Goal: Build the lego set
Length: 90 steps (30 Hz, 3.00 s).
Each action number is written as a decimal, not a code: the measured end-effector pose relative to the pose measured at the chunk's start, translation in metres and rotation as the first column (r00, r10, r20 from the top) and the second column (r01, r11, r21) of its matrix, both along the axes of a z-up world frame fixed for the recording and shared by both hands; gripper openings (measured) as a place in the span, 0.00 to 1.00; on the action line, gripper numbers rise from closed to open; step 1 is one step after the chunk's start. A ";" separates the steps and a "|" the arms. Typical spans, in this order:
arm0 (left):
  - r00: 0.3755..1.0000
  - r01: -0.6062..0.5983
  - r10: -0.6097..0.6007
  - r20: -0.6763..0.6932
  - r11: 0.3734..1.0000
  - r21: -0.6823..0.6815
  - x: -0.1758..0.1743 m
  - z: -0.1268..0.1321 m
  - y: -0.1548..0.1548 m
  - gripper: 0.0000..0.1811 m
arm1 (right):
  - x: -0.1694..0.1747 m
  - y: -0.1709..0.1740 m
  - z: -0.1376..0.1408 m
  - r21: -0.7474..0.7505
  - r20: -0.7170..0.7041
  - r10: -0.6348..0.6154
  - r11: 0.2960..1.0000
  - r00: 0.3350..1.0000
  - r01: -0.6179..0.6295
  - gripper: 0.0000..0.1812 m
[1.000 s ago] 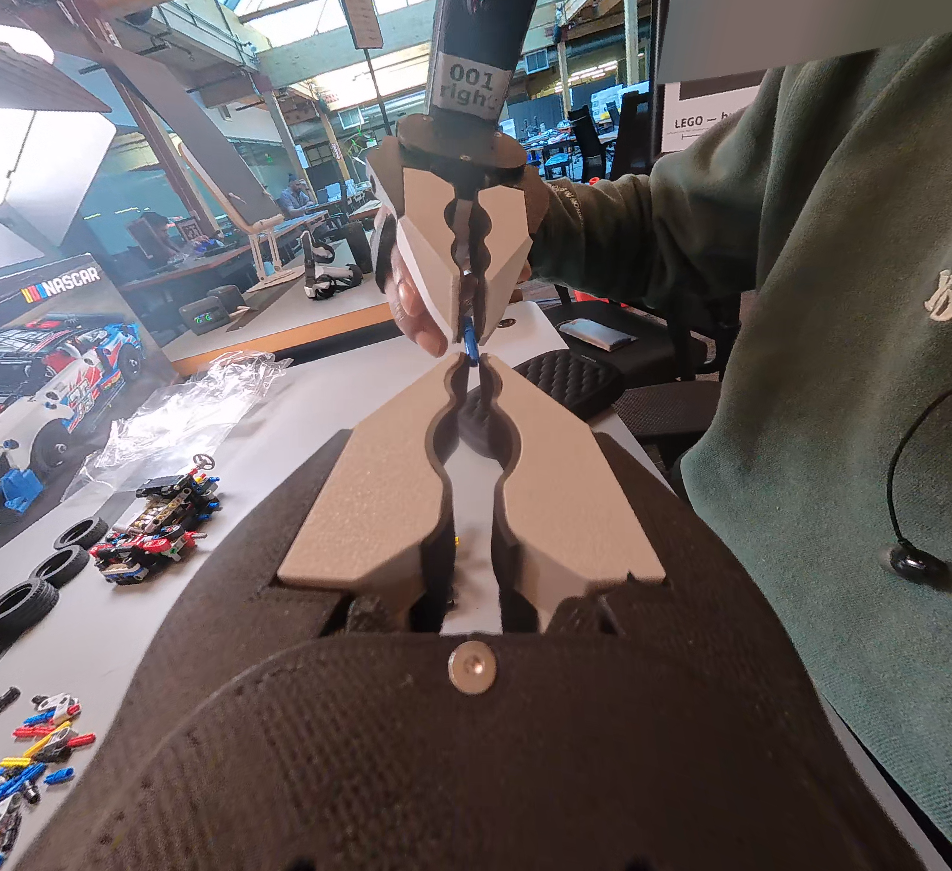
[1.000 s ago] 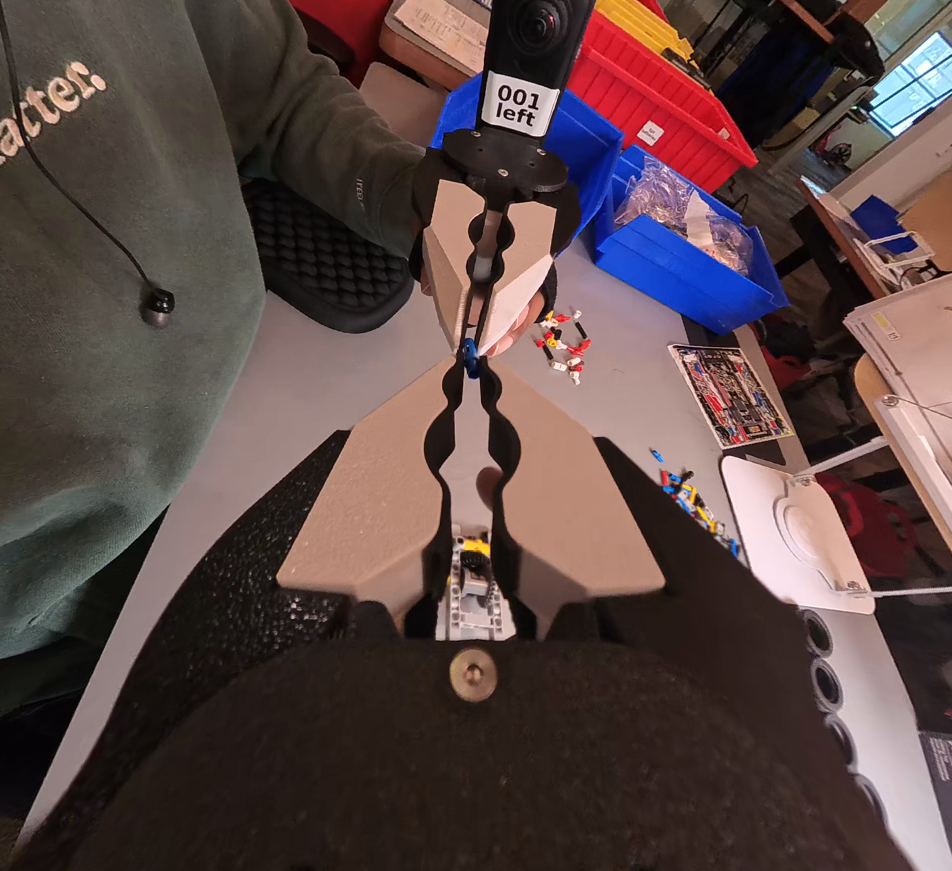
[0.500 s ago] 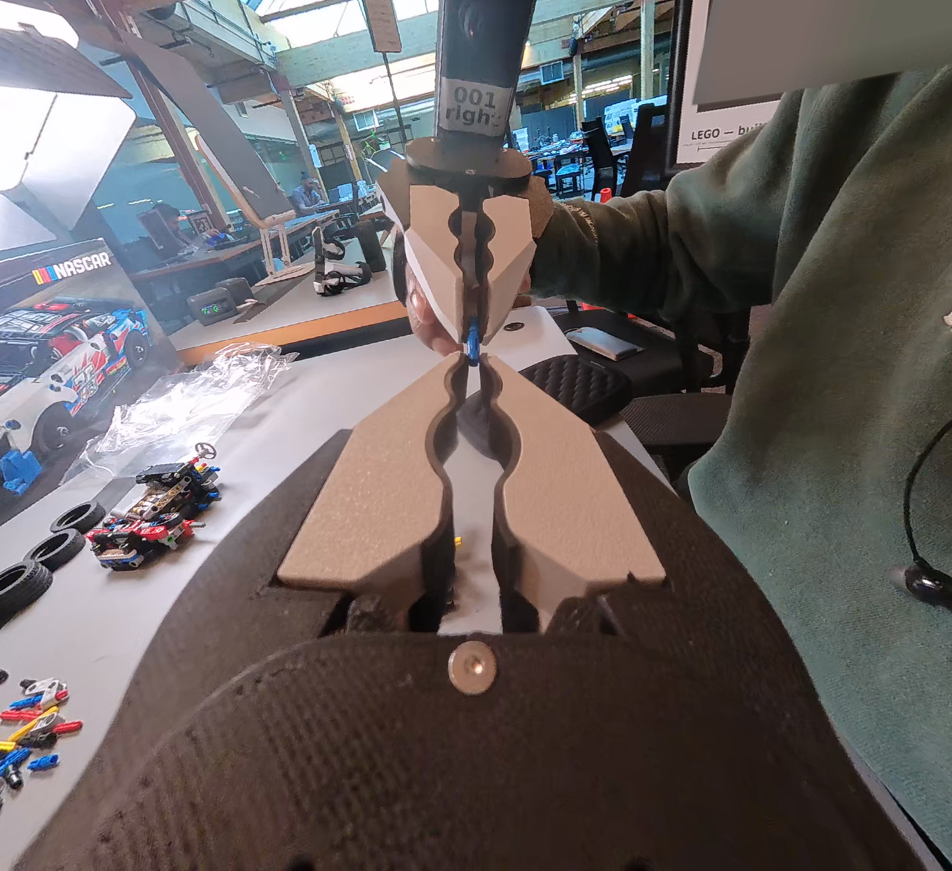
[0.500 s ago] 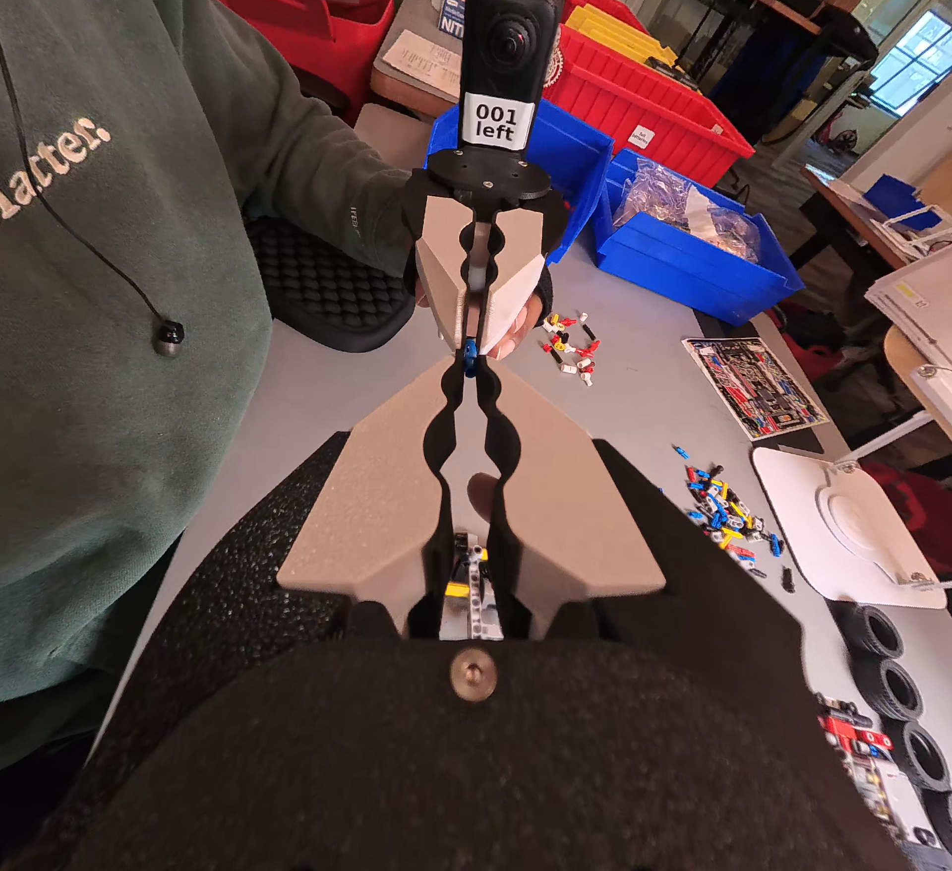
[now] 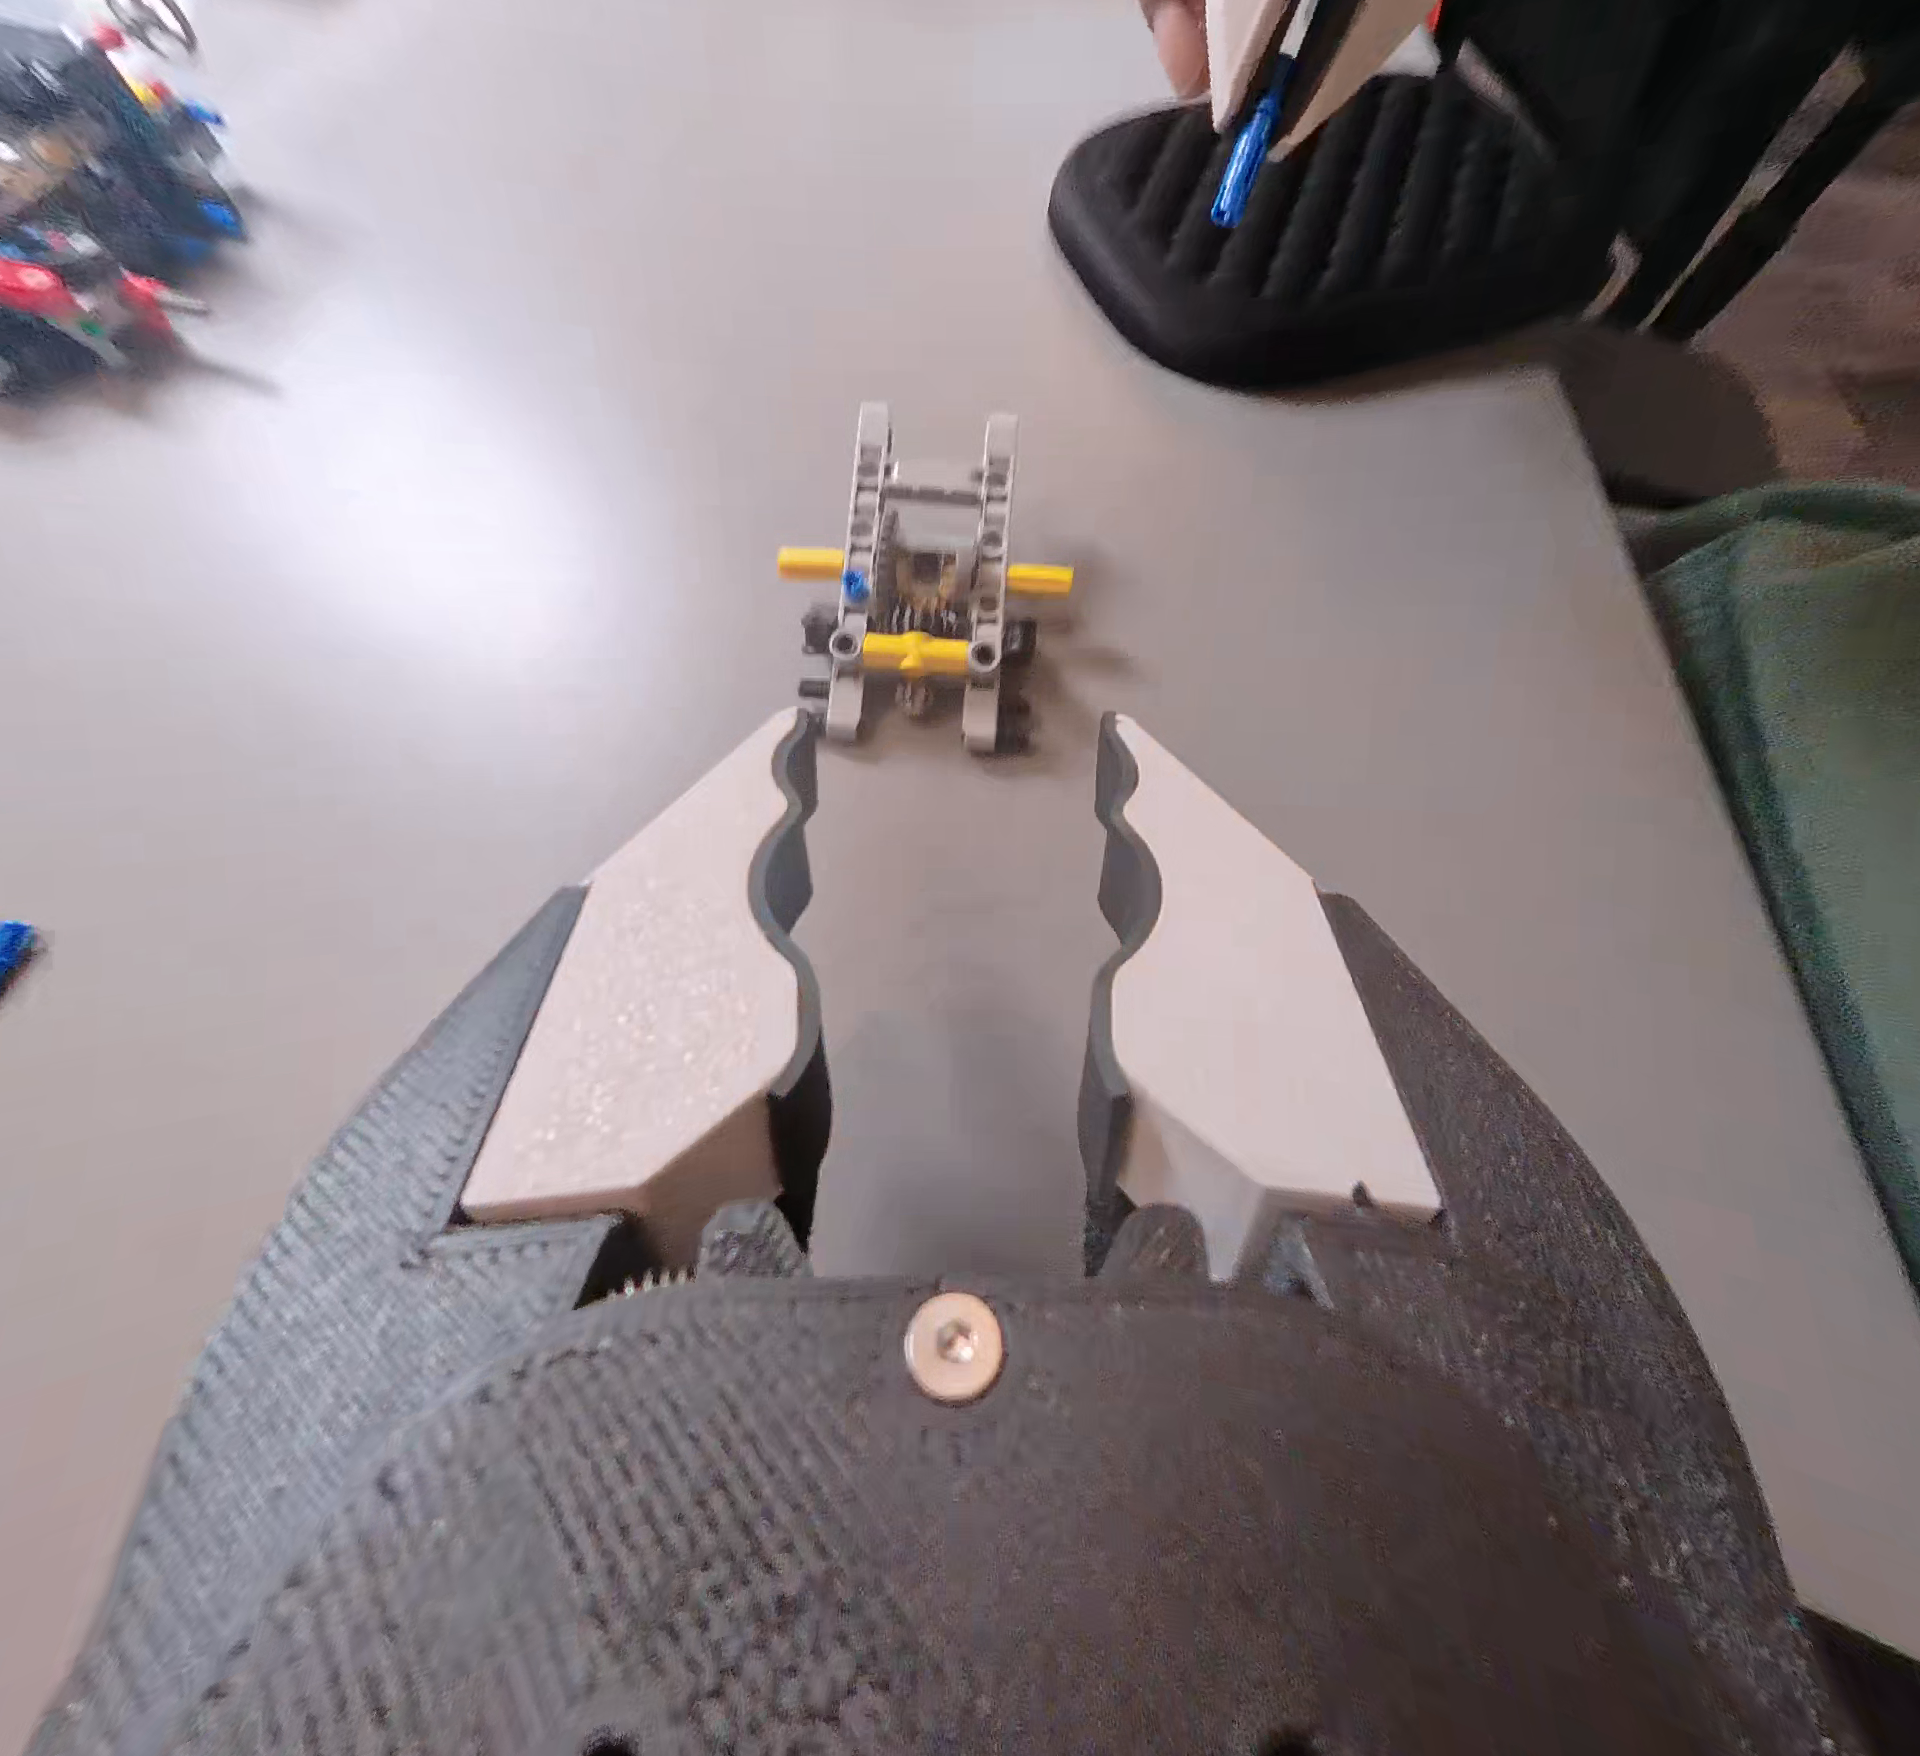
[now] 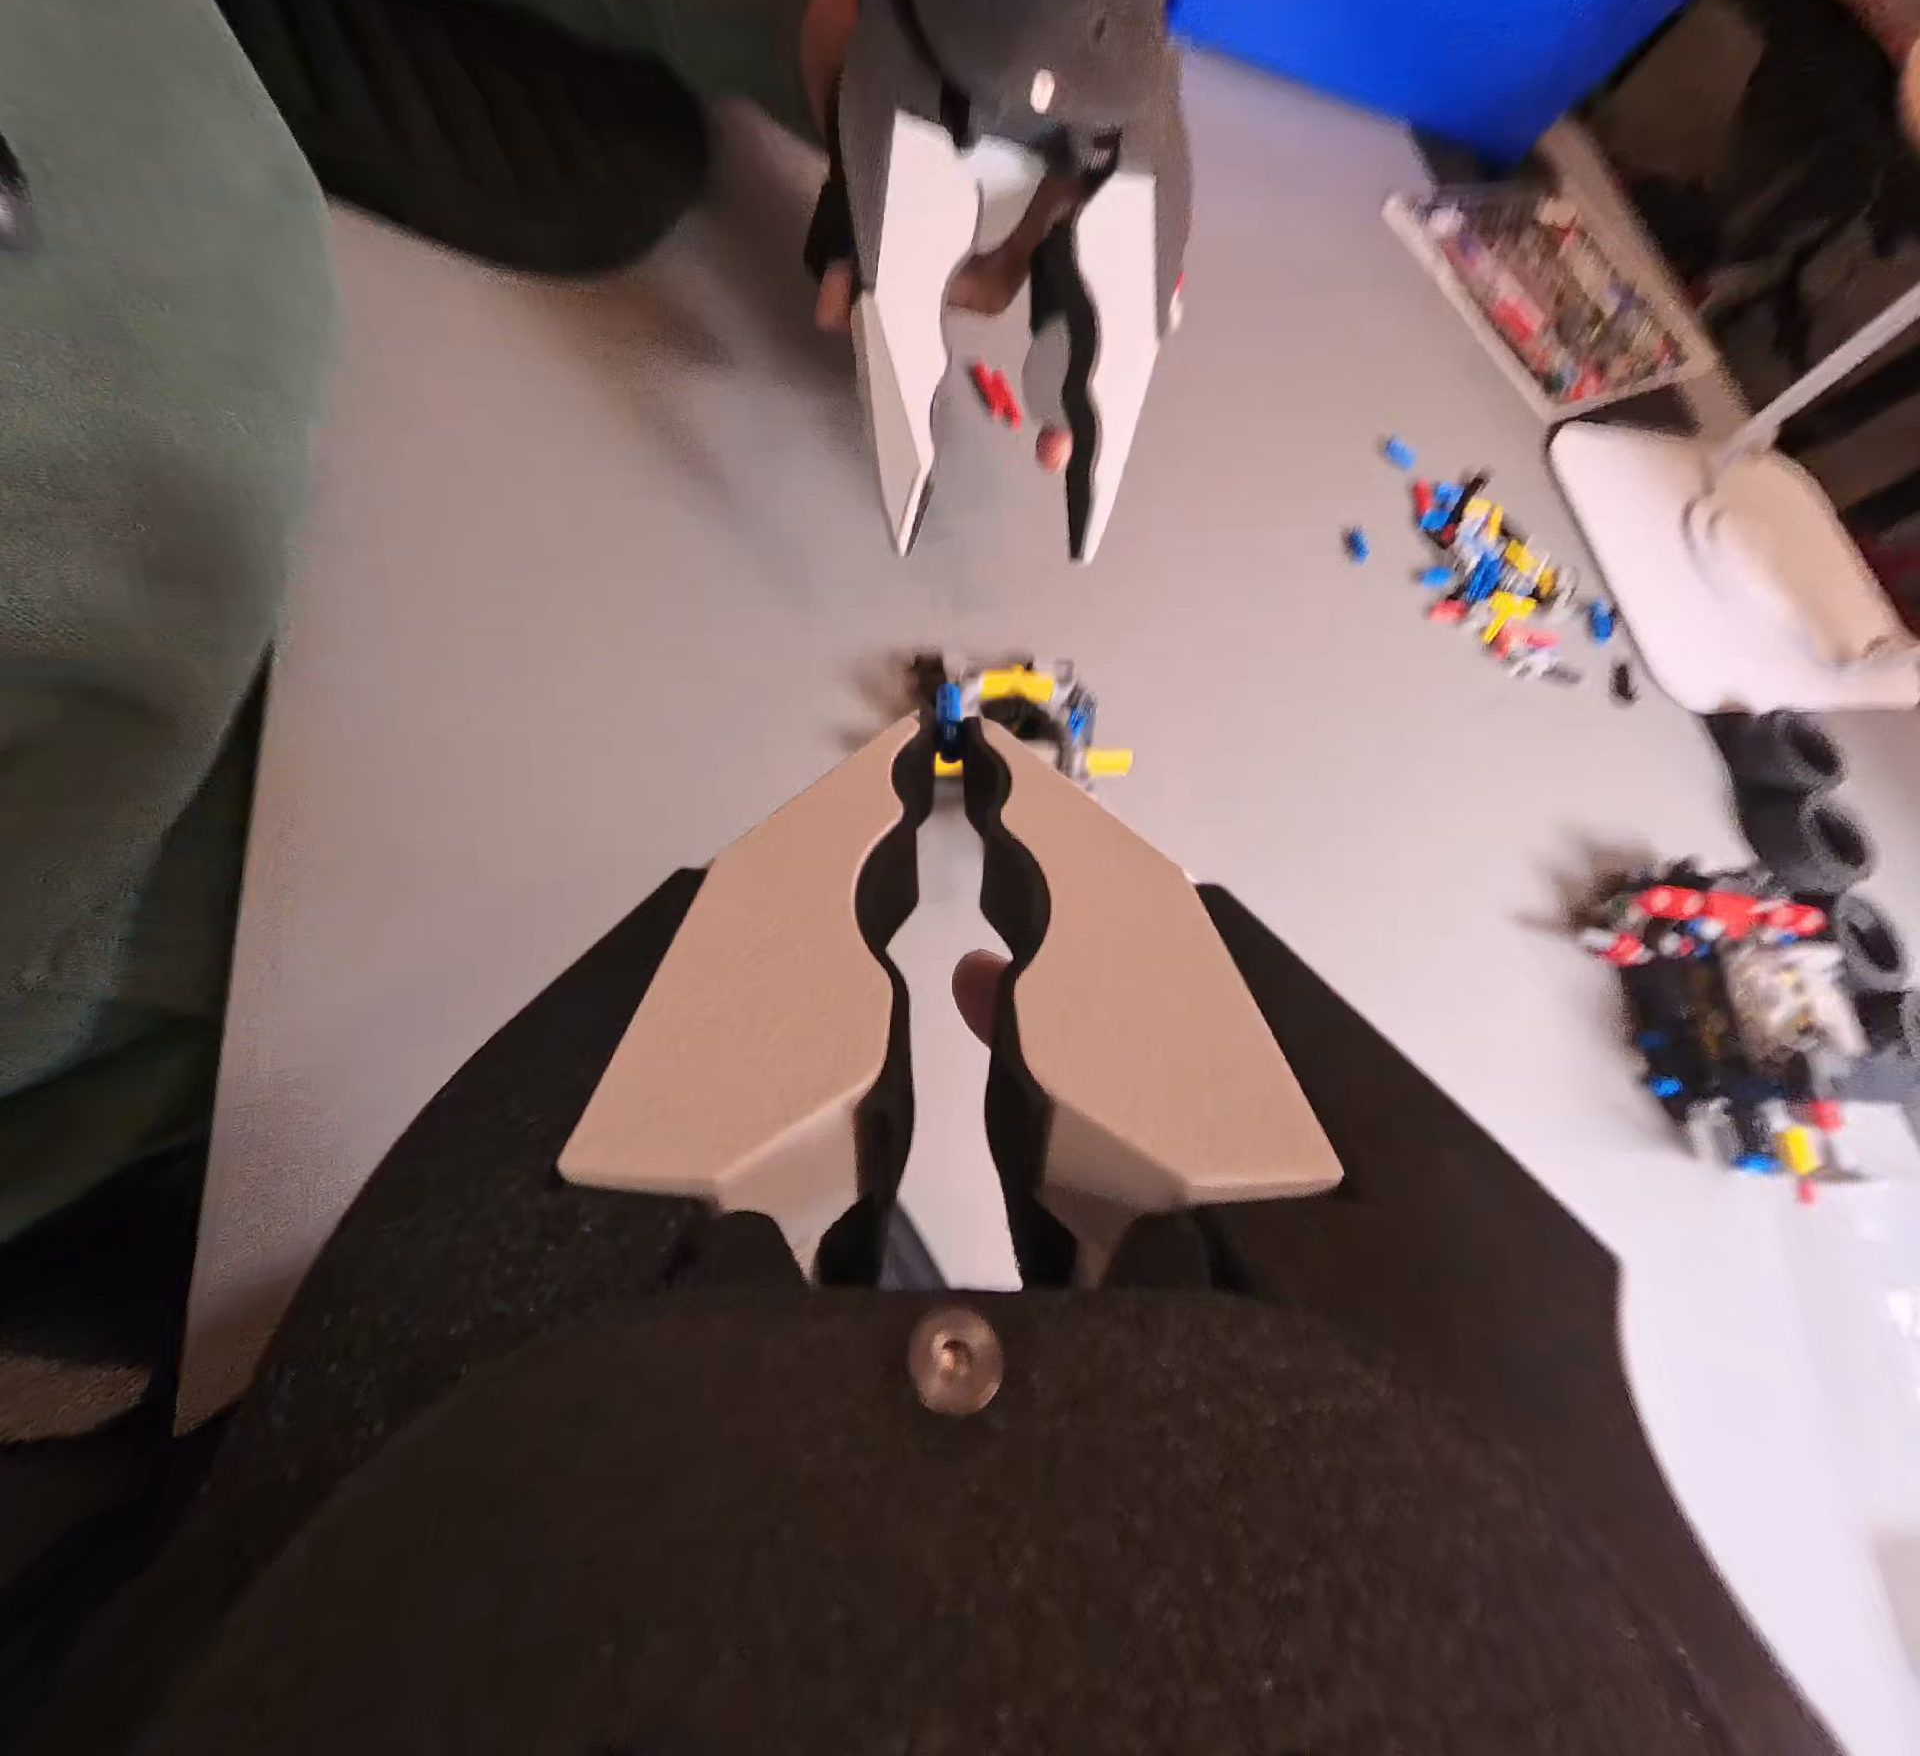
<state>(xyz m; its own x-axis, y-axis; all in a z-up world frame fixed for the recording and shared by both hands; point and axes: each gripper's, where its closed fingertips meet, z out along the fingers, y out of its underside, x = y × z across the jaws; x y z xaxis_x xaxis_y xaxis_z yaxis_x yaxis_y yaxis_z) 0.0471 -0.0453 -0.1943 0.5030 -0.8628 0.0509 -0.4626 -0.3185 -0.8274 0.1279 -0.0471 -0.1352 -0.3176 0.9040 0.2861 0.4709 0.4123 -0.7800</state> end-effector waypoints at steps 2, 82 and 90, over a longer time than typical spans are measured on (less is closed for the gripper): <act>0.998 0.006 -0.007 -0.059 1.000 -0.017 0.002 -0.012 0.007 0.30 | 0.003 0.001 -0.024 -0.023 0.050 -0.019 1.000 0.999 0.021 0.02; 0.994 -0.047 0.069 0.081 0.968 -0.248 0.009 -0.024 0.032 0.02 | -0.035 0.048 -0.073 0.178 0.774 0.028 0.949 0.633 -0.260 0.02; 0.994 -0.045 0.069 0.091 0.970 -0.238 0.008 -0.022 0.031 0.02 | -0.051 0.046 -0.051 -0.075 0.490 0.048 0.997 0.871 -0.012 0.02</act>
<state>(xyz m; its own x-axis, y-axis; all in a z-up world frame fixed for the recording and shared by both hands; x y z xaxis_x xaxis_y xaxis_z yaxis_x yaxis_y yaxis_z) 0.0555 -0.0145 -0.2165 0.5336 -0.7906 0.3003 -0.3588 -0.5332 -0.7662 0.0772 -0.0015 -0.1863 -0.4284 0.9032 0.0250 0.7884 0.3872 -0.4781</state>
